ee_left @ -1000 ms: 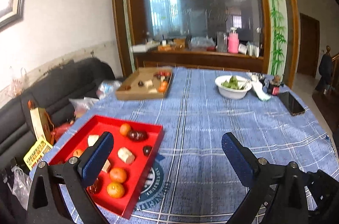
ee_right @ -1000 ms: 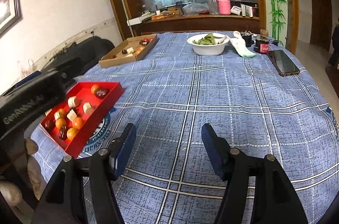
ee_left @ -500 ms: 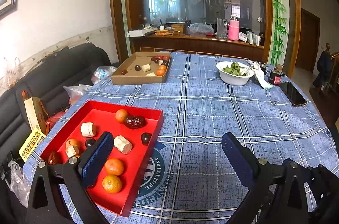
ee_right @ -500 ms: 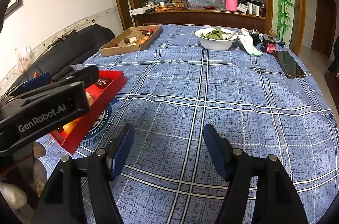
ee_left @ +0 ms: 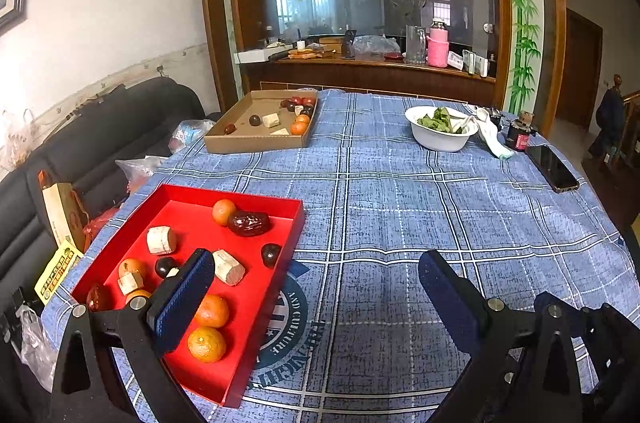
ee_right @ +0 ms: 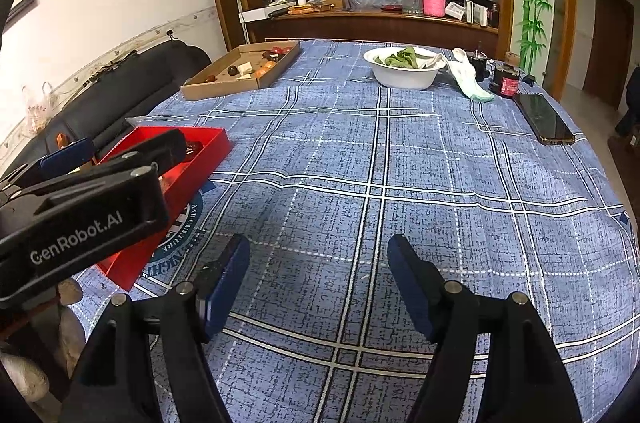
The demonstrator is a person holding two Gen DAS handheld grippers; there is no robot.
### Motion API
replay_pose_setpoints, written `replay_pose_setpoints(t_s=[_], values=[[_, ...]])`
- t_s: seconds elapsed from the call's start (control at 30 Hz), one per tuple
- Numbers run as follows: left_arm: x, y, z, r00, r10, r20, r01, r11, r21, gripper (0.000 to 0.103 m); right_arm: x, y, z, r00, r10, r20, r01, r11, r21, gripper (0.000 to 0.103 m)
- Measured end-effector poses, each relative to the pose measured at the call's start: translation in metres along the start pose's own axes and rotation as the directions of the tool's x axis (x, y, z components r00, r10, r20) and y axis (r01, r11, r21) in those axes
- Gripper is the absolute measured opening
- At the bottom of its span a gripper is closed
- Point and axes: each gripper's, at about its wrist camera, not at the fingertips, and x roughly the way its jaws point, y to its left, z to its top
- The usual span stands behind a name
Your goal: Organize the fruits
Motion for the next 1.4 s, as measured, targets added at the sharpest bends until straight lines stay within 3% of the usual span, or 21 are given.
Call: replay_pose_setpoints(t_s=[0.37,0.5,0.57,0.67,0.7,0.8,0.83,0.93,1.2,1.4], values=[[-0.001,0.001,-0.002,1.000,0.019,0.016,-0.019,1.000,0.000,0.103,0.005,-0.004,-0.003,1.000,-0.002,-0.008,0.002,1.000,0.018,0.071],[-0.014,0.001,-0.001,0.994,0.063,0.091,-0.064,0.998,0.008,0.103,0.000,-0.004,-0.004,1.000,0.000,0.016,0.000,1.000,0.022,0.071],[-0.032,0.002,0.002,0.971,0.151,0.185,-0.154,0.988,0.003,0.103,-0.007,-0.003,-0.003,0.999,0.004,0.046,-0.005,1.000,0.023,0.071],[-0.067,0.003,0.002,0.900,0.272,0.340,-0.278,0.960,-0.033,0.103,-0.016,0.001,0.001,0.996,0.006,0.084,-0.007,1.000,0.012,0.071],[-0.074,0.006,0.002,0.902,0.258,0.347,-0.254,0.965,-0.058,0.103,-0.019,0.003,0.003,0.995,0.006,0.097,-0.006,1.000,0.000,0.071],[-0.068,0.021,0.004,0.964,0.079,0.253,-0.059,0.995,-0.084,0.103,-0.024,0.010,0.007,0.992,0.003,0.126,0.000,1.000,-0.024,0.076],[-0.065,0.022,0.004,0.972,0.060,0.229,-0.042,0.996,-0.081,0.103,-0.024,0.013,0.007,0.991,0.005,0.132,-0.001,1.000,-0.029,0.076],[-0.055,0.028,0.000,0.971,0.095,0.218,-0.078,0.993,-0.084,0.103,-0.020,0.019,0.006,0.993,0.015,0.117,-0.010,0.999,-0.040,0.076],[-0.049,0.045,-0.002,0.979,0.076,0.187,-0.051,0.990,-0.133,0.103,-0.012,0.036,-0.002,0.996,0.014,0.087,-0.005,0.994,-0.110,0.076],[-0.038,0.067,-0.002,0.983,0.111,0.145,-0.084,0.980,-0.181,0.103,-0.010,0.049,-0.002,0.997,0.003,0.078,0.008,0.989,-0.147,0.076]])
